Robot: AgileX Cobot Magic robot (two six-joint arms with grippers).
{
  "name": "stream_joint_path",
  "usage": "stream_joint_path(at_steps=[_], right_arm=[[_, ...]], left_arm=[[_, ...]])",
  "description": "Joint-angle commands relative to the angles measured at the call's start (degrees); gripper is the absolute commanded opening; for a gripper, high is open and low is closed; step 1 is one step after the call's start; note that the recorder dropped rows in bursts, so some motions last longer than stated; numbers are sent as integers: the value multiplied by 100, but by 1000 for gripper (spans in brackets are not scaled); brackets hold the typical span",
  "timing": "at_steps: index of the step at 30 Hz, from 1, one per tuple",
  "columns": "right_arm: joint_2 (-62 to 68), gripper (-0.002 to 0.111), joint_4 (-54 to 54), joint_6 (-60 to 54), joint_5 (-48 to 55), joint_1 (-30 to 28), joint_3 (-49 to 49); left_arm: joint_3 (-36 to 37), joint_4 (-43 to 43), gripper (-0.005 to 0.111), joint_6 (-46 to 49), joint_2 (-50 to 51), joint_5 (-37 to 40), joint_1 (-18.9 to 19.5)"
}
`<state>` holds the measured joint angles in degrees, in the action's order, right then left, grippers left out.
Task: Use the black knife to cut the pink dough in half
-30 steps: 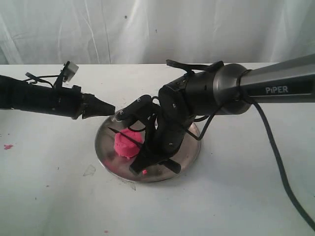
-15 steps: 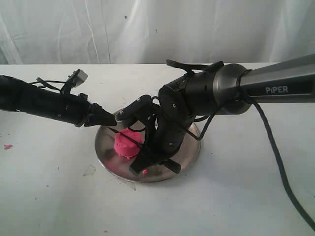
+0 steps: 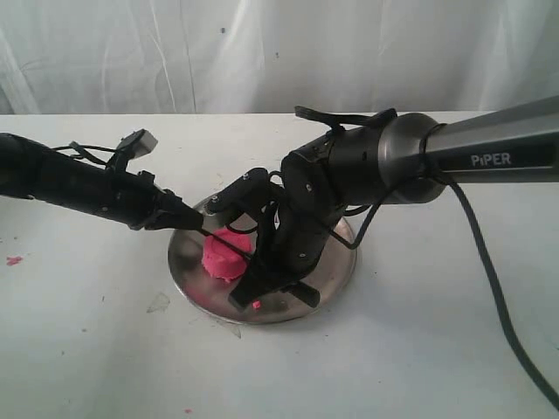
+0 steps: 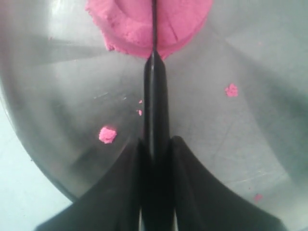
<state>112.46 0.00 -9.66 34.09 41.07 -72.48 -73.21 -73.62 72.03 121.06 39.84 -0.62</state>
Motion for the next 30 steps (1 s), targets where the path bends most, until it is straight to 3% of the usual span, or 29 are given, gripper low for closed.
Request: stream_joint_path(at_steps=[1,30], right_arm=[[-76,3,0,-57,-19,-10,-10],[112,3,0,-57,57,-10,-10]], left_arm=[[13,-43,0,-30,120,31,-9],[-7,-43,0,-30,225,90,-9]])
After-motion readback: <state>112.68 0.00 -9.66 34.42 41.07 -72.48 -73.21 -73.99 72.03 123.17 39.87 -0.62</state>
